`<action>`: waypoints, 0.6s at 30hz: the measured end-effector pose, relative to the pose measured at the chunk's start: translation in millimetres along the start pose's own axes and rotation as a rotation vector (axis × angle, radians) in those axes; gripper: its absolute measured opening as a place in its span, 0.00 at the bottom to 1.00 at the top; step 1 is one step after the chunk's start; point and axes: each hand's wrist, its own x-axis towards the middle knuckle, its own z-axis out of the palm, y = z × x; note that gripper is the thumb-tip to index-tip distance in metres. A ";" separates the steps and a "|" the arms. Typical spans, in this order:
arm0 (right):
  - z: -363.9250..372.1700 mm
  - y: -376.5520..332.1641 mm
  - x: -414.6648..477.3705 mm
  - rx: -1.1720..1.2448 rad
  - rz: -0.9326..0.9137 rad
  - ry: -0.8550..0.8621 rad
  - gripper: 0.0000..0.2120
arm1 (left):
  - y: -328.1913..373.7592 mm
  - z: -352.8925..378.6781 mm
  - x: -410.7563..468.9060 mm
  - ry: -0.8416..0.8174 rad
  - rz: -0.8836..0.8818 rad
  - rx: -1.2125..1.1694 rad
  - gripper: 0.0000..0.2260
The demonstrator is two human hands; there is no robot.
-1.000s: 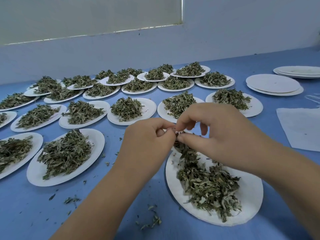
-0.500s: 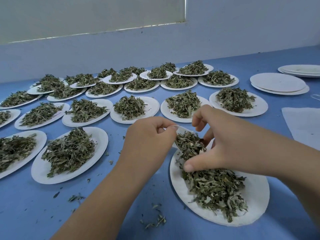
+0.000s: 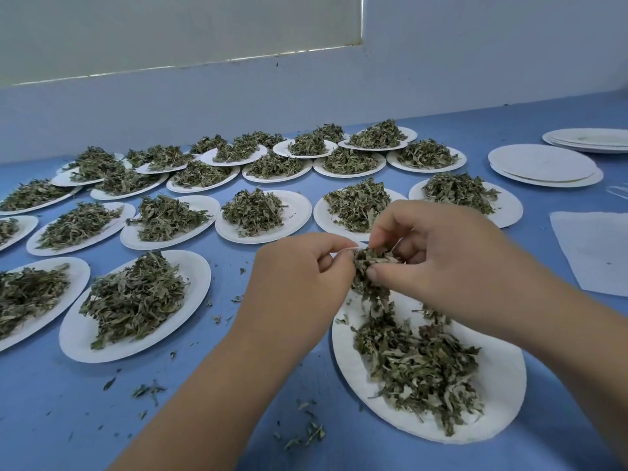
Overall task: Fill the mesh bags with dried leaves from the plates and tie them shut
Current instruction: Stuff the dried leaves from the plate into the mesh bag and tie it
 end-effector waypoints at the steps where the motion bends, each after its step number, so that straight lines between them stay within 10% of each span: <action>1: 0.1 -0.3 0.1 0.007 -0.008 0.018 0.08 | 0.8 -0.2 -0.2 -0.003 0.004 -0.002 0.08; 18: 4.0 -6.0 -1.5 -0.116 -0.068 0.072 0.04 | 8.7 -1.8 -0.9 -0.058 -0.093 -0.249 0.09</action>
